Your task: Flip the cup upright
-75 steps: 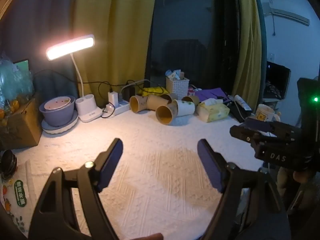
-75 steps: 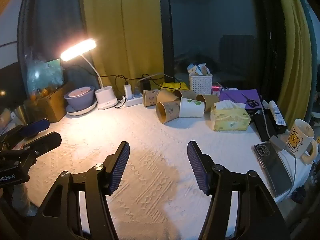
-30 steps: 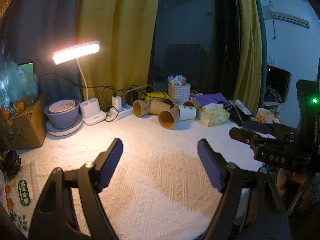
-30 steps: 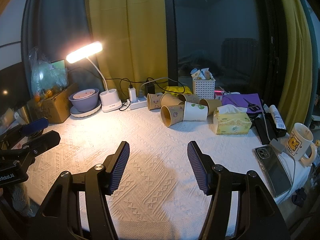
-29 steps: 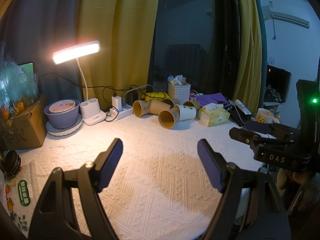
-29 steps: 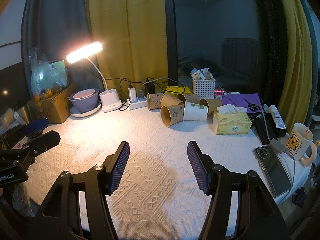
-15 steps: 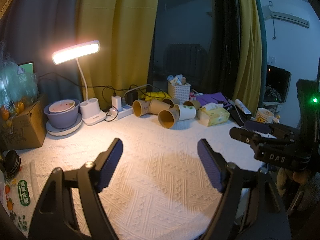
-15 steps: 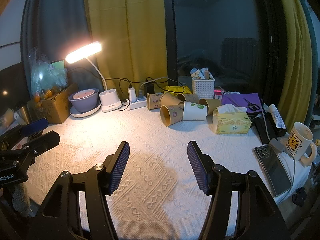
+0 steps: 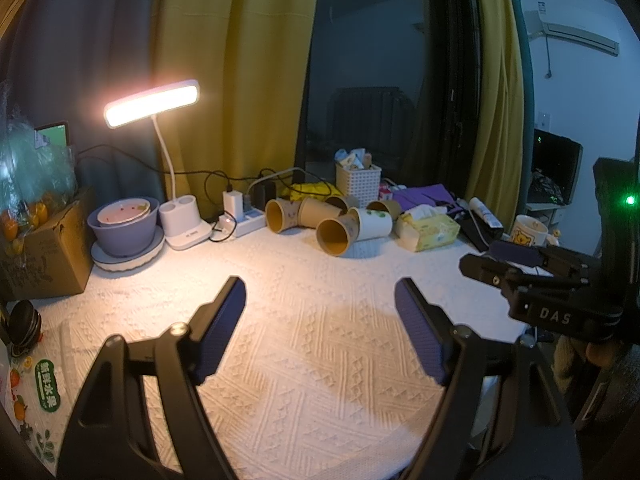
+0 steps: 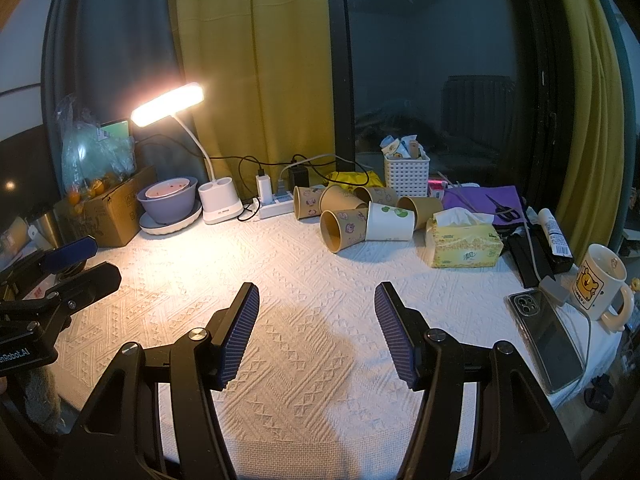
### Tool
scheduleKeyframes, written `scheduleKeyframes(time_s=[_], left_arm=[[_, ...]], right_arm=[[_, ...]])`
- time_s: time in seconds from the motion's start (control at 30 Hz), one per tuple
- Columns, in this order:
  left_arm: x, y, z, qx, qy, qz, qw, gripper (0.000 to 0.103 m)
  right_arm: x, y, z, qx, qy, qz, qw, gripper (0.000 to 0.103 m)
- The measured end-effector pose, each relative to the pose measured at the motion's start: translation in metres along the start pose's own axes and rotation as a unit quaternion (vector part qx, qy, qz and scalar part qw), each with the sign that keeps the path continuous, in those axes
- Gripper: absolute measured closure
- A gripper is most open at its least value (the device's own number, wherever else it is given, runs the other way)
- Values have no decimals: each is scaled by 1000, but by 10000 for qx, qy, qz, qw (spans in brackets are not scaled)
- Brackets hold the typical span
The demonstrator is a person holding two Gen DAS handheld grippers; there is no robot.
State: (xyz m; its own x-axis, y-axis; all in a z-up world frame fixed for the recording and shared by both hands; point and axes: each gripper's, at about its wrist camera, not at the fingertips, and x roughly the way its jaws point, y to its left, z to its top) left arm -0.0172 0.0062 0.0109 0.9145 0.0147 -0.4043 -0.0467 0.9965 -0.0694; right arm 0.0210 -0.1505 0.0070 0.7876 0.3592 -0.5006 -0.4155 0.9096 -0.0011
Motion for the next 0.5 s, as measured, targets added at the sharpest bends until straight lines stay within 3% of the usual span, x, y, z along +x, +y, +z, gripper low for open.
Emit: scheduleKeyframes(time_s=[0.5], left_arm=[[3, -1, -2, 11, 44, -25, 10000, 25]], right_arm=[[1, -2, -3, 15, 24, 7, 10000, 40]])
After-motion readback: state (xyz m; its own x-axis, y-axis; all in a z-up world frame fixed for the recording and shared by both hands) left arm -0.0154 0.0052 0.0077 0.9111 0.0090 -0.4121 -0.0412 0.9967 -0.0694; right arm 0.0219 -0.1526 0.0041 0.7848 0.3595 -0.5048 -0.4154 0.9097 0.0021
